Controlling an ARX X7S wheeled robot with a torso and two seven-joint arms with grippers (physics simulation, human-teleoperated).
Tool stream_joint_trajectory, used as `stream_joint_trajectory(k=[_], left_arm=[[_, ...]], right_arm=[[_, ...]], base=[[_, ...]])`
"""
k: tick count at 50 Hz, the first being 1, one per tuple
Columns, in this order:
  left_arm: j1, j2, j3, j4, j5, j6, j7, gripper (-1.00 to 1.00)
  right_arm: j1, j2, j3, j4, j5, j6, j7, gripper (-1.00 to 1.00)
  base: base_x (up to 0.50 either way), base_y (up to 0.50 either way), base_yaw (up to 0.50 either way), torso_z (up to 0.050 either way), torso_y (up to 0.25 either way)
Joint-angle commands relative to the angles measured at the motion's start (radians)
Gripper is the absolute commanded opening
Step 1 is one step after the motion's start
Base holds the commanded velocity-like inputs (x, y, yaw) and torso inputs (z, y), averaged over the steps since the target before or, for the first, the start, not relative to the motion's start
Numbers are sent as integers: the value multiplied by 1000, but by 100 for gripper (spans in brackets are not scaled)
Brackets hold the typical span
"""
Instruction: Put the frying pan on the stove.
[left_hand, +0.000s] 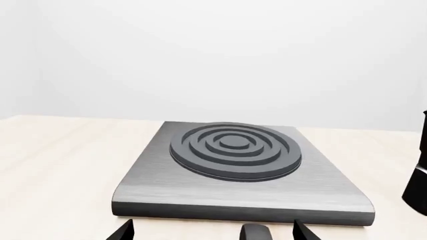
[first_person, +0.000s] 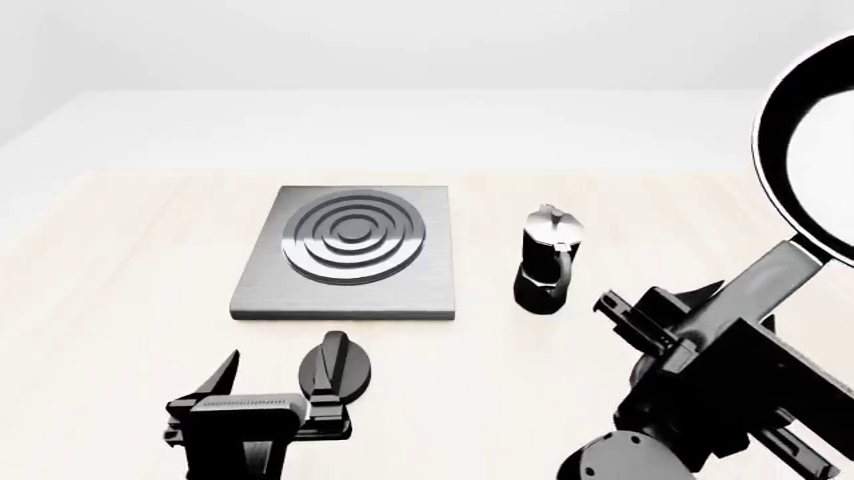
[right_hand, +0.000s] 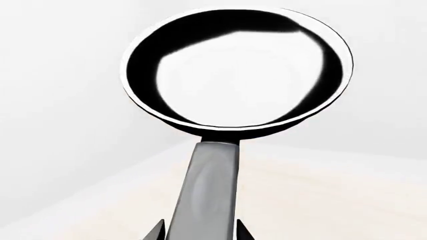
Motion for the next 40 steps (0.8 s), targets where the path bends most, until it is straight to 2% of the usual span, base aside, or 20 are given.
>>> stream_joint_trajectory(k=[1, 11, 25, 40], left_arm=[[-1, -2, 3, -2, 2, 4, -3, 100], [-3, -4, 5, -2, -2, 4, -4, 100], [-7, -5, 9, -8, -3, 7, -6, 100], [-3, -10, 11, -2, -6, 10, -10, 100]], right_arm=[[30, 15, -35, -21, -2, 5, -50, -100], [75, 9, -62, 24, 35, 19, -107, -100], [88, 14, -77, 103, 164, -116, -321, -100], [100, 16, -108, 63, 219, -77, -347, -100]], base=[[0, 0, 0, 0, 0], [0, 0, 0, 1, 2], [0, 0, 0, 0, 1], [0, 0, 0, 1, 1]])
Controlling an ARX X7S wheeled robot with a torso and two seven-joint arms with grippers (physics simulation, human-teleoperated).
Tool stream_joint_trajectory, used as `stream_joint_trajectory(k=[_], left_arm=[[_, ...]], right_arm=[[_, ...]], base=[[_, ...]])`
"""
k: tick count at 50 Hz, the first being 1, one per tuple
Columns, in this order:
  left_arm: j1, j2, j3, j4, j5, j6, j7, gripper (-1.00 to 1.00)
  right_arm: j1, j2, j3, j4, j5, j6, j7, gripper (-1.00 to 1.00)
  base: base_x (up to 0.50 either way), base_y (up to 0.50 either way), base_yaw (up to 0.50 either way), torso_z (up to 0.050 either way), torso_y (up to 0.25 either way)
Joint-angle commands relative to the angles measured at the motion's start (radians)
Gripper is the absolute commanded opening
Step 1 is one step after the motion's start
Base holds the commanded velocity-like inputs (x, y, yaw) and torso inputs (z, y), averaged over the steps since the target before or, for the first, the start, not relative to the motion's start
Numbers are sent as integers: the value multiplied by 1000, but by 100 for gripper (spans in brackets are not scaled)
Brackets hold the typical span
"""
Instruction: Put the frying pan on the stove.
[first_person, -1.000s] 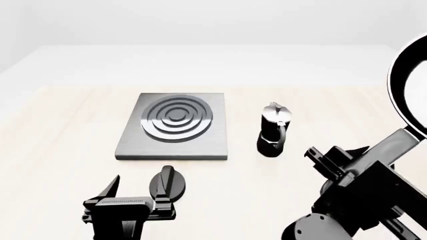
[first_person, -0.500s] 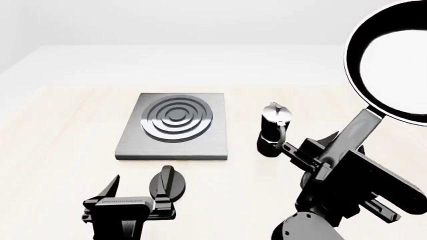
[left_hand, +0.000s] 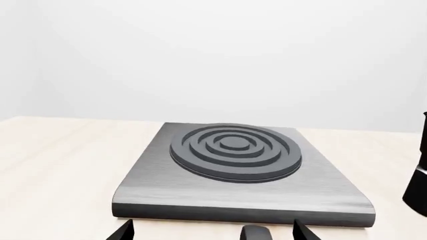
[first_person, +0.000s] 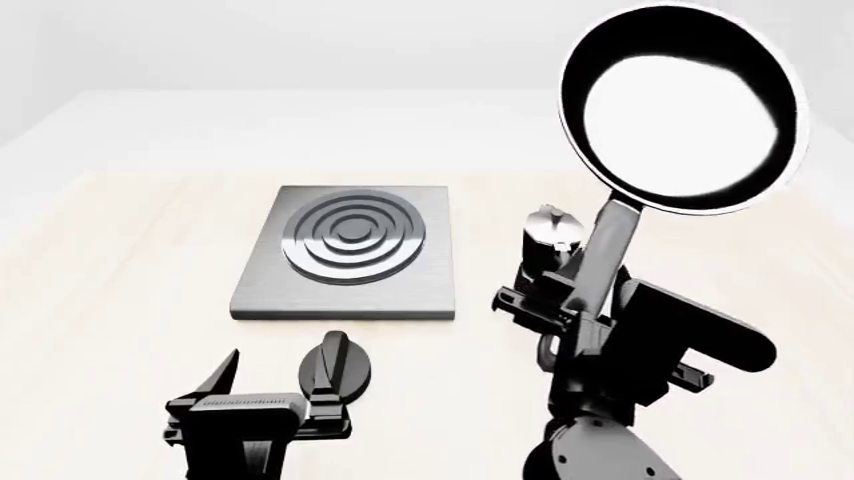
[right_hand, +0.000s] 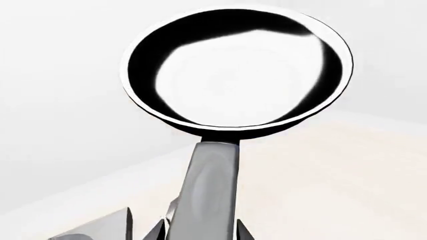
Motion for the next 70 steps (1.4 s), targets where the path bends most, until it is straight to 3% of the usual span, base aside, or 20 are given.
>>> stream_joint_trajectory(k=[1, 16, 19, 24, 44, 63, 70], left_arm=[[1, -3, 2, 1, -2, 2, -2, 100], [-1, -5, 5, -2, -3, 3, -6, 100], [1, -6, 5, 4, -4, 3, -9, 100], [3, -8, 6, 7, -4, 2, -10, 100], [0, -11, 11, 7, -7, 3, -15, 100], [-3, -13, 16, 3, -9, 5, -17, 100], [-1, -14, 20, 5, -6, 6, -19, 100]], right_arm=[[33, 10, -15, -41, 20, 17, -49, -100], [111, 22, -82, -20, 47, 138, -69, -100], [101, 15, -74, 16, 85, 84, -143, -100], [116, 14, -80, 19, 83, 131, -102, -100], [141, 48, -171, -5, 77, 92, -240, -100], [222, 67, -227, 23, 106, 161, -317, -100], [244, 92, -233, 65, 139, 121, -437, -100]], base=[[0, 0, 0, 0, 11], [0, 0, 0, 1, 1], [0, 0, 0, 0, 3], [0, 0, -1, 0, 2], [0, 0, 0, 1, 2], [0, 0, 0, 1, 2], [0, 0, 0, 1, 3]])
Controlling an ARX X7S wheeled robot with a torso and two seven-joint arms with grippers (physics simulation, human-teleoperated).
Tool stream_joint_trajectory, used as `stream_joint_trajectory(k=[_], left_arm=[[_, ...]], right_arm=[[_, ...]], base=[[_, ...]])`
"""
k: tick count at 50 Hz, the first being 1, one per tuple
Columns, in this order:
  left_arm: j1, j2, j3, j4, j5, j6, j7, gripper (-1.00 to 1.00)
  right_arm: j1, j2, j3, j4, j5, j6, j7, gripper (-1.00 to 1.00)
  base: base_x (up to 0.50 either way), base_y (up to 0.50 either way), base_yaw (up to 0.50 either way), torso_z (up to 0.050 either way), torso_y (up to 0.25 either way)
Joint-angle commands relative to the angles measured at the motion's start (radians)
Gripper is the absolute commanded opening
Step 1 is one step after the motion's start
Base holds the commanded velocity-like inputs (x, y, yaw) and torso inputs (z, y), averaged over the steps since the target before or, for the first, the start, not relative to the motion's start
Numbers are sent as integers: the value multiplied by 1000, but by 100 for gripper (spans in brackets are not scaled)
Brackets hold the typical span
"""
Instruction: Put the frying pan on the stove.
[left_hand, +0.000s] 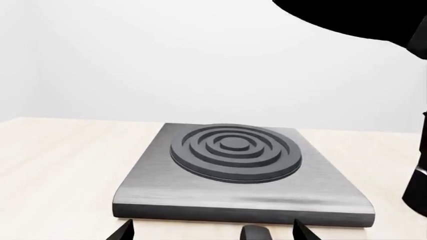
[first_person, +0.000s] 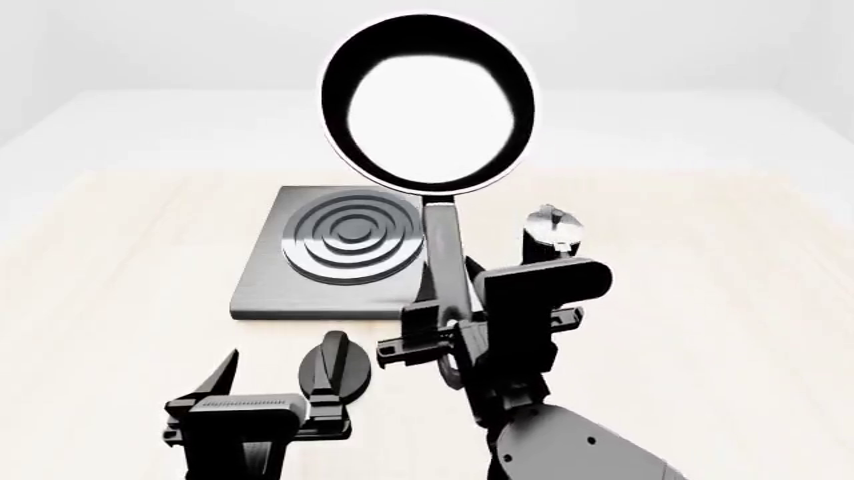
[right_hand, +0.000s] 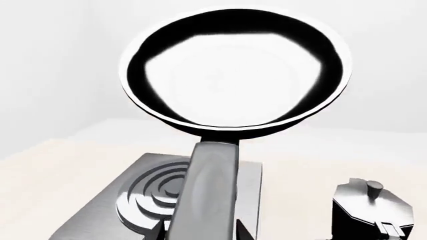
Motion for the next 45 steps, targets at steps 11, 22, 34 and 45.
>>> stream_joint_trajectory(k=[11, 22, 34, 45], left_arm=[[-1, -3, 6, -4, -2, 3, -3, 100], [-3, -5, 7, -6, -3, 4, -6, 100], [-7, -5, 10, -8, -3, 5, -8, 100], [-8, -7, 11, -7, -7, 3, -10, 100]], right_arm=[[107, 33, -20, 74, -24, -8, -175, -100], [133, 42, -37, 154, -22, -36, -269, -100], [157, 51, -71, 199, -30, -33, -330, -100], [191, 61, -84, 231, -30, -12, -360, -100]], base=[[0, 0, 0, 0, 2], [0, 0, 0, 1, 2], [0, 0, 0, 0, 2], [0, 0, 0, 1, 2]])
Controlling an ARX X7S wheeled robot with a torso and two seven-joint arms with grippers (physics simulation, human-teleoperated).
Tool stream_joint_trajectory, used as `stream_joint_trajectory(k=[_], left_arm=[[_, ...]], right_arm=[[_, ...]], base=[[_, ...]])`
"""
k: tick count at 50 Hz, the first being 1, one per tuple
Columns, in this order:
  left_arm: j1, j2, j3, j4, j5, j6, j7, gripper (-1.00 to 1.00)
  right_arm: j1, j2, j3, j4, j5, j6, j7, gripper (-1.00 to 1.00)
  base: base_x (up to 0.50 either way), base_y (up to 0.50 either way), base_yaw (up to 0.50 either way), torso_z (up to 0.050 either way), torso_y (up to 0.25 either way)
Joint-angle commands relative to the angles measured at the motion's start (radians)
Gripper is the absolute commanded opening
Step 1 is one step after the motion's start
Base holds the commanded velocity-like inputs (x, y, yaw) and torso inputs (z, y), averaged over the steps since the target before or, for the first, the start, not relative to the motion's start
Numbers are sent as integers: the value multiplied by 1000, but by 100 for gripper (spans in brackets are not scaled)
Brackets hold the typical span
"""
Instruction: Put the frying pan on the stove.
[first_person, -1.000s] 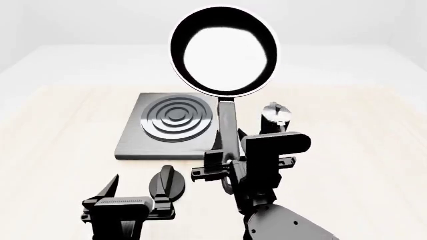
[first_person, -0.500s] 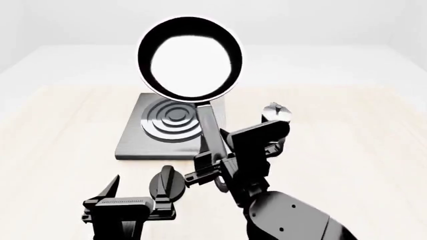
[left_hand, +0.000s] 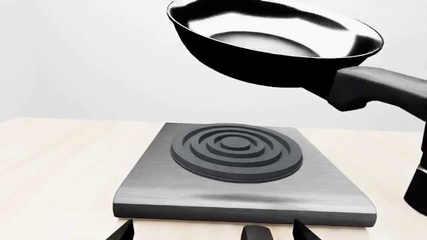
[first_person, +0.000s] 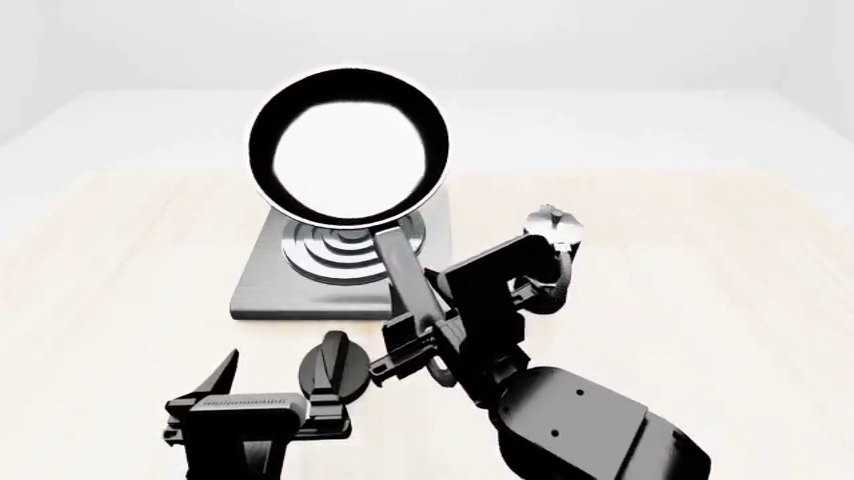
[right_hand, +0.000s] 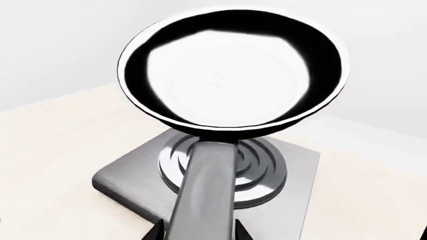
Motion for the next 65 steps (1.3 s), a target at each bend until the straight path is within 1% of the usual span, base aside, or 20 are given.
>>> stream_joint_trajectory(k=[1, 22, 35, 51, 65], left_arm=[[-2, -1, 2, -1, -2, -1, -3, 100], [-6, -3, 5, -8, -5, 3, -5, 100], [-12, -5, 8, -12, -4, 4, -8, 100], [-15, -7, 7, -15, -10, 5, -11, 100], [-11, -10, 11, -9, -10, 5, -15, 100]], right_arm=[[57, 6, 18, 19, -66, 8, -32, -100], [104, -9, -6, 152, -88, 4, -91, -100], [124, -37, -42, 253, -128, -36, -141, -100], [152, -75, -53, 395, -158, -88, -182, -100], [156, -91, -72, 419, -166, -90, -192, -100]], base=[[0, 0, 0, 0, 0], [0, 0, 0, 0, 2], [0, 0, 0, 1, 2], [0, 0, 0, 1, 2], [0, 0, 0, 0, 2]])
